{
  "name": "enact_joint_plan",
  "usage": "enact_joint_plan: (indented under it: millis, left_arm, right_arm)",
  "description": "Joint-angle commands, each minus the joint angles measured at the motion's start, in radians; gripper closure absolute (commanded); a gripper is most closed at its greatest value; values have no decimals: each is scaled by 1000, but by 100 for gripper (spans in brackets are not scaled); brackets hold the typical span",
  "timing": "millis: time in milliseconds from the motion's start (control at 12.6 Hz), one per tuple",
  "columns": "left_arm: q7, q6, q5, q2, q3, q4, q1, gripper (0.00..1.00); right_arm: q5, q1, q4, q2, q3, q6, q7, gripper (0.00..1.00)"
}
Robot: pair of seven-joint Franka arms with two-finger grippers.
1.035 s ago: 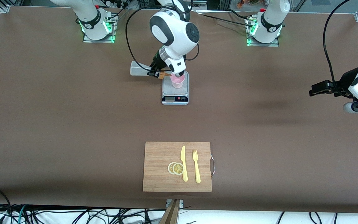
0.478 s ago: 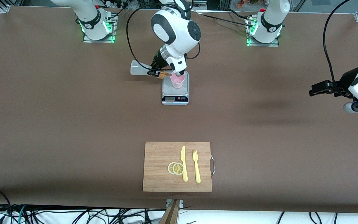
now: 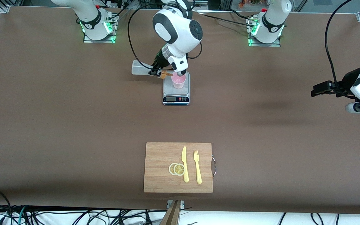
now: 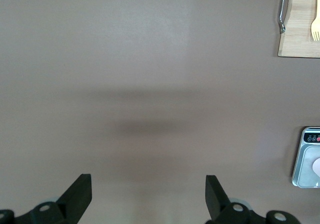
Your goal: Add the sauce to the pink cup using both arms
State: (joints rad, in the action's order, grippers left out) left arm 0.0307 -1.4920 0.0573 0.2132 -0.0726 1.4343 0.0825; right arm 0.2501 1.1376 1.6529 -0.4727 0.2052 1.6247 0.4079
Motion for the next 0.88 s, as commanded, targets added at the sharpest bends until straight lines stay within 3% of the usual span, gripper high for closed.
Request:
enact_joint_plan:
  millis: [0,637,796]
  left_arm:
    - [-22,19,-24,15,-6,-35,5,0]
    - [-22,19,-24,15,-4,-35,5,0]
    - [-22,21,-24,15,-4,-35,5,0]
  right_arm:
    - [20,16,1,6,2,-9,-20,88]
    - [2,10,-5,12,5,23,-18,88]
    - [-50,2,-5,26,14,33,-17,88]
